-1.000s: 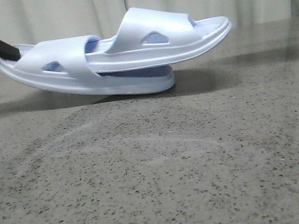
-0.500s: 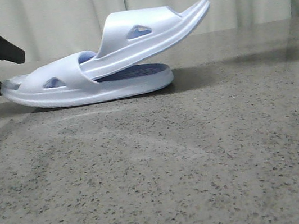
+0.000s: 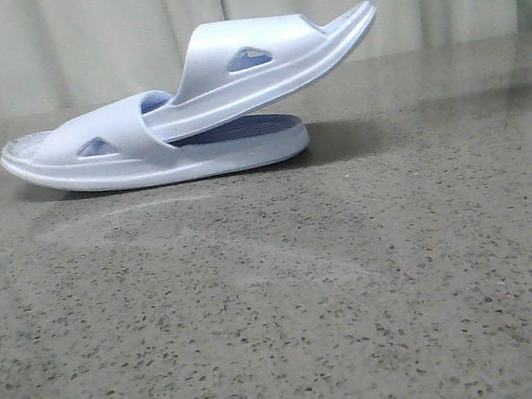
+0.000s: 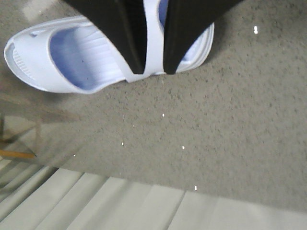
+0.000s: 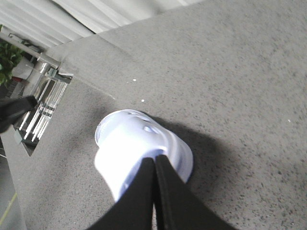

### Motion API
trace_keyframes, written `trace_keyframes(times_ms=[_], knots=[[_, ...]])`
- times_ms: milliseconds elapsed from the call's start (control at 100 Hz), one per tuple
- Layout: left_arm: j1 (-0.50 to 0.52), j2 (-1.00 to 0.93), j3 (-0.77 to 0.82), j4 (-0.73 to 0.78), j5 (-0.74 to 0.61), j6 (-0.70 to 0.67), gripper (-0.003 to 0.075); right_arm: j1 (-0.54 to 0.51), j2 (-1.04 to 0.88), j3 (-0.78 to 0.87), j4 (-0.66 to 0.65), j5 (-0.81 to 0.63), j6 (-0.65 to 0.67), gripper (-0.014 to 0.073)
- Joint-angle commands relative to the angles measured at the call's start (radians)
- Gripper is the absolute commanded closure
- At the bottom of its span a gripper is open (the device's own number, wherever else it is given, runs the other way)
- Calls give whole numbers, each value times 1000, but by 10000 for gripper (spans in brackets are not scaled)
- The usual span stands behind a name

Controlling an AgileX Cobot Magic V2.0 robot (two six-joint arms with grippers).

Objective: Insert blue slippers together front up

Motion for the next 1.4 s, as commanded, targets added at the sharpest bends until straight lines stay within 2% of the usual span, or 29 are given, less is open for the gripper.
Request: trace_keyframes(times_ms=[0, 210, 340, 550, 640, 850, 970, 1190, 1390], knots=[[-30, -117, -33, -52, -92, 23, 705, 8, -88, -30, 50, 44, -34, 687], [-154, -293, -28, 143, -387, 23, 705, 32, -253, 65, 14, -184, -87, 681], [-228, -379, 15, 163, -531, 23, 705, 56, -357, 179, 14, -329, -143, 681], [-253, -502, 133, 214, -649, 23, 705, 98, -480, 362, -3, -571, -257, 681], [-253, -555, 193, 241, -699, 23, 705, 115, -517, 425, -10, -631, -296, 681], [-253, -665, 328, 239, -731, 23, 705, 131, -603, 548, -13, -658, -347, 681], [-253, -734, 421, 139, -740, 25, 705, 131, -695, 646, 1, -677, -361, 681], [-253, -871, 573, 17, -747, 171, 705, 131, -855, 843, 91, -713, -454, 682], [-253, -994, 701, -64, -754, 178, 705, 131, -913, 940, 158, -747, -454, 683]])
